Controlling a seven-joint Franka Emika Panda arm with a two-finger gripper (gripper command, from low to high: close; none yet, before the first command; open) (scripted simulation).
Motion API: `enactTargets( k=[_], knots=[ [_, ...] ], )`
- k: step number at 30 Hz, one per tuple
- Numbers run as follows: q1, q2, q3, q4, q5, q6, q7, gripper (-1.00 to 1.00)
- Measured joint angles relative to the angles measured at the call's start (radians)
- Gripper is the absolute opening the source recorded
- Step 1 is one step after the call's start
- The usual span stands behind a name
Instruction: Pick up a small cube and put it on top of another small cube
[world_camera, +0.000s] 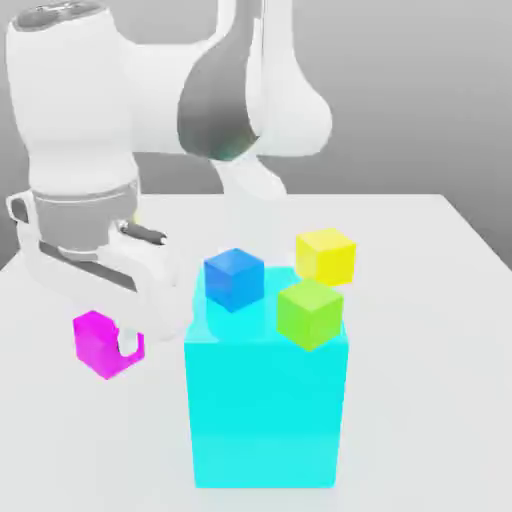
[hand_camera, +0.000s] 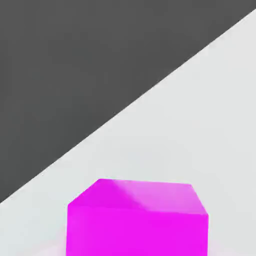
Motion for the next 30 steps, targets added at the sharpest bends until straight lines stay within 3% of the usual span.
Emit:
enactTargets(
  k=[14, 19, 20, 26, 30],
  knots=[
    [0.323, -0.509, 0.098, -0.151, 0.07, -0.365, -0.522, -1.0],
    [0.331, -0.5, 0.126, -0.283, 0.053, -0.251, -0.55, -1.0],
    [0.331, -0.491, 0.129, -0.305, 0.055, -0.219, -0.551, 1.0],
    [0.33, -0.486, 0.132, -0.316, 0.053, -0.203, -0.551, 1.0],
    [0.327, -0.523, 0.124, -0.236, 0.044, -0.321, -0.549, 1.0]
  ],
)
